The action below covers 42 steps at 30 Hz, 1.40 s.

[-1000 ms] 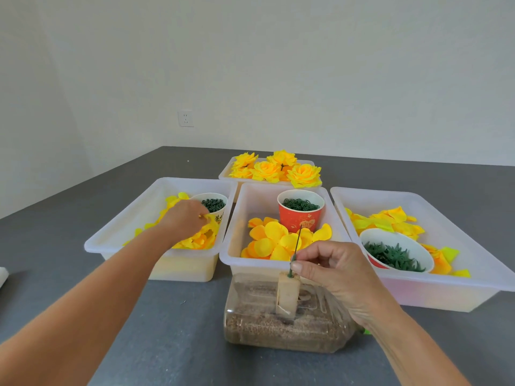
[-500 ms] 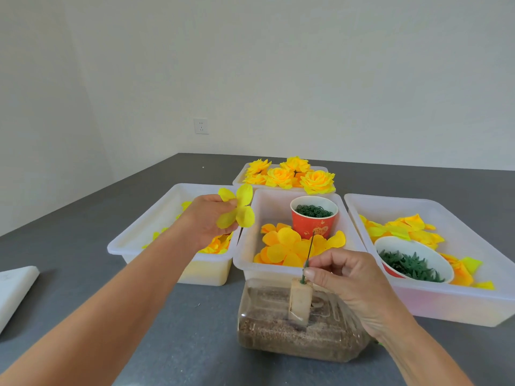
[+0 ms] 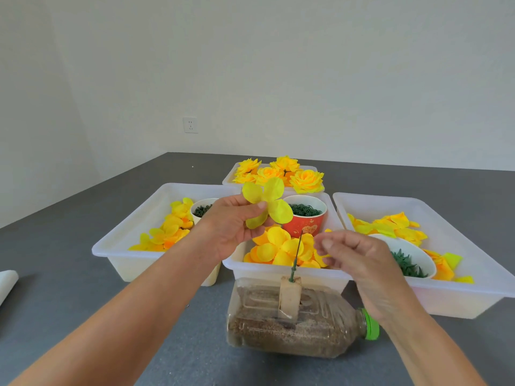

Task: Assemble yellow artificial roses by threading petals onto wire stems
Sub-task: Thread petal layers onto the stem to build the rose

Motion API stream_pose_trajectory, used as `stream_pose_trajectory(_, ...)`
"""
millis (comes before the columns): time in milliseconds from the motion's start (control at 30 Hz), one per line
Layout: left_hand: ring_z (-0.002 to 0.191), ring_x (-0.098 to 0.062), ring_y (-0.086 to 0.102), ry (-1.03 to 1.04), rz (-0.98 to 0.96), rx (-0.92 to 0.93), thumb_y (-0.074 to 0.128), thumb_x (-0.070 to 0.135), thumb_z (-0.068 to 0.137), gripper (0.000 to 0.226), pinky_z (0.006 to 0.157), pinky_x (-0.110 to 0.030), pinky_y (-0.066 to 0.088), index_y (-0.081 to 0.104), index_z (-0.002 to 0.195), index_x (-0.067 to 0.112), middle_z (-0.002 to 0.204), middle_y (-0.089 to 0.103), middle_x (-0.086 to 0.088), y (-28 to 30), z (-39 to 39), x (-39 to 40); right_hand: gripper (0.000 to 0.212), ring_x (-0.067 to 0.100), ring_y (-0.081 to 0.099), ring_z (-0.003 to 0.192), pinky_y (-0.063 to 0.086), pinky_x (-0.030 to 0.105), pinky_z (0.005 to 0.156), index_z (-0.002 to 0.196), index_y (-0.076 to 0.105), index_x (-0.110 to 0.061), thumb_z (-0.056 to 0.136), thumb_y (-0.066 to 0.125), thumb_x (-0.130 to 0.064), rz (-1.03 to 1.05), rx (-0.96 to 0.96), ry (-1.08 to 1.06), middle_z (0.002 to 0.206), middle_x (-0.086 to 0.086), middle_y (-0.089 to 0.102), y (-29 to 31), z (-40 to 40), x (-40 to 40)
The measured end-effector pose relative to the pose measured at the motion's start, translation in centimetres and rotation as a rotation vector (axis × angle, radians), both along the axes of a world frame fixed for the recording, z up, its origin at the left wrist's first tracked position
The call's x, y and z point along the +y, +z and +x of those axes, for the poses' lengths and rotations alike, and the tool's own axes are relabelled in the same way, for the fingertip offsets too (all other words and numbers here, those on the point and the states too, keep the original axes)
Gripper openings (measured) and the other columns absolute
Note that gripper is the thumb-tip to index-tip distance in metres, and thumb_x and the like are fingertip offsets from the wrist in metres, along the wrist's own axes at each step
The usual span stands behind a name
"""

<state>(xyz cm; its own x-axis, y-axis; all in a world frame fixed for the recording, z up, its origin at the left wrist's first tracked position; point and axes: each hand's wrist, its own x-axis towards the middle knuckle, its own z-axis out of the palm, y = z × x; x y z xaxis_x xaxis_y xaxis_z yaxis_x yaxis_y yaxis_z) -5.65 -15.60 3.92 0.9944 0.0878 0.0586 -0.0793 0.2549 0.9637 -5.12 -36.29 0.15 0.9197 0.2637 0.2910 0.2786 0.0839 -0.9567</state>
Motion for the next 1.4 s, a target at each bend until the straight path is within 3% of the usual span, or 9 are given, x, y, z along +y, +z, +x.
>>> stream_pose_trajectory(100, 0.062, -0.015, 0.068, -0.005, 0.07, -0.061, 0.057, 0.003, 0.087, 0.011, 0.058, -0.025, 0.055, 0.065, 0.087, 0.01, 0.072, 0.072, -0.003, 0.1, 0.1, -0.7, 0.02, 0.009, 0.061, 0.074, 0.049, 0.026, 0.072, 0.073, 0.076, -0.023, 0.062, 0.07, -0.038, 0.057, -0.062, -0.082, 0.078, 0.0, 0.073, 1.8, 0.6, -0.3)
stream_pose_trajectory(233, 0.077, -0.022, 0.068, -0.027, 0.169, -0.158, 0.059, 0.006, 0.085, 0.011, 0.065, -0.026, 0.054, 0.065, 0.095, 0.007, 0.087, 0.07, -0.01, 0.2, 0.2, -1.7, 0.01, -0.005, 0.062, 0.063, 0.047, 0.009, 0.059, 0.079, 0.073, -0.024, 0.075, 0.073, -0.015, 0.042, -0.151, -0.077, 0.069, -0.013, 0.071, 3.9, 1.4, 0.8)
stream_pose_trajectory(367, 0.082, -0.024, 0.064, -0.037, 0.27, -0.275, 0.06, 0.002, 0.084, 0.011, 0.066, -0.021, 0.052, 0.066, 0.087, 0.011, 0.083, 0.066, -0.009, 0.3, 0.1, -2.7, 0.017, 0.003, 0.066, 0.068, 0.05, 0.014, 0.062, 0.082, 0.071, -0.019, 0.074, 0.073, -0.004, 0.004, -0.195, -0.003, 0.072, -0.006, 0.073, 4.6, 1.8, 1.9)
stream_pose_trajectory(500, 0.067, -0.008, 0.061, -0.019, 0.335, -0.388, 0.059, -0.009, 0.082, 0.019, 0.062, -0.017, 0.049, 0.064, 0.082, 0.009, 0.07, 0.066, 0.003, 0.2, -0.2, -3.4, 0.018, -0.002, 0.059, 0.054, 0.045, 0.012, 0.052, 0.073, 0.069, -0.018, 0.074, 0.073, 0.0, -0.032, -0.303, -0.085, 0.059, -0.011, 0.068, 4.3, 2.0, 2.5)
stream_pose_trajectory(667, 0.091, -0.017, 0.064, 0.091, 0.368, -0.359, 0.068, -0.011, 0.075, 0.037, 0.071, -0.023, 0.055, 0.063, 0.094, 0.02, 0.093, 0.068, 0.001, 0.2, -0.3, -3.3, 0.027, -0.004, 0.057, 0.067, 0.043, 0.01, 0.065, 0.077, 0.066, -0.026, 0.074, 0.074, -0.001, -0.128, -0.658, -0.31, 0.075, -0.016, 0.064, 3.9, 2.3, 2.4)
stream_pose_trajectory(867, 0.1, -0.004, 0.055, 0.257, 0.707, -0.54, 0.084, 0.014, 0.064, 0.059, 0.075, -0.02, 0.051, 0.057, 0.111, 0.034, 0.113, 0.059, 0.007, 0.0, -1.0, -3.1, 0.006, 0.026, 0.062, 0.076, 0.049, 0.031, 0.072, 0.072, 0.069, -0.001, 0.07, 0.071, -0.005, -0.207, -0.933, -0.439, 0.078, 0.007, 0.067, 3.2, 2.1, 2.1)
stream_pose_trajectory(1067, 0.089, -0.017, 0.057, 0.473, 0.934, -0.976, 0.075, 0.007, 0.072, 0.013, 0.069, -0.026, 0.05, 0.072, 0.085, 0.005, 0.097, 0.061, -0.012, -0.5, -1.3, -2.9, 0.006, 0.03, 0.063, 0.074, 0.047, 0.033, 0.069, 0.07, 0.069, 0.0, 0.068, 0.073, 0.004, -0.324, -1.117, -0.488, 0.075, 0.009, 0.067, 3.0, 1.7, 2.0)
stream_pose_trajectory(1200, 0.082, -0.019, 0.058, 0.511, 0.995, -1.026, 0.069, 0.019, 0.079, 0.018, 0.066, -0.032, 0.051, 0.072, 0.078, 0.001, 0.089, 0.064, -0.011, -1.0, -1.5, -2.7, 0.006, 0.022, 0.06, 0.076, 0.047, 0.026, 0.07, 0.074, 0.07, -0.001, 0.069, 0.072, 0.002, -0.338, -1.089, -0.475, 0.078, 0.003, 0.066, 2.7, 1.6, 2.0)
stream_pose_trajectory(1400, 0.08, -0.02, 0.06, 0.5, 0.985, -1.003, 0.073, 0.012, 0.075, 0.011, 0.067, -0.025, 0.049, 0.072, 0.078, 0.001, 0.086, 0.067, -0.007, -0.9, -1.7, -2.7, 0.011, 0.01, 0.054, 0.084, 0.042, 0.016, 0.078, 0.08, 0.073, -0.005, 0.069, 0.071, -0.002, -0.324, -0.985, -0.345, 0.084, -0.007, 0.06, 2.4, 1.6, 1.7)
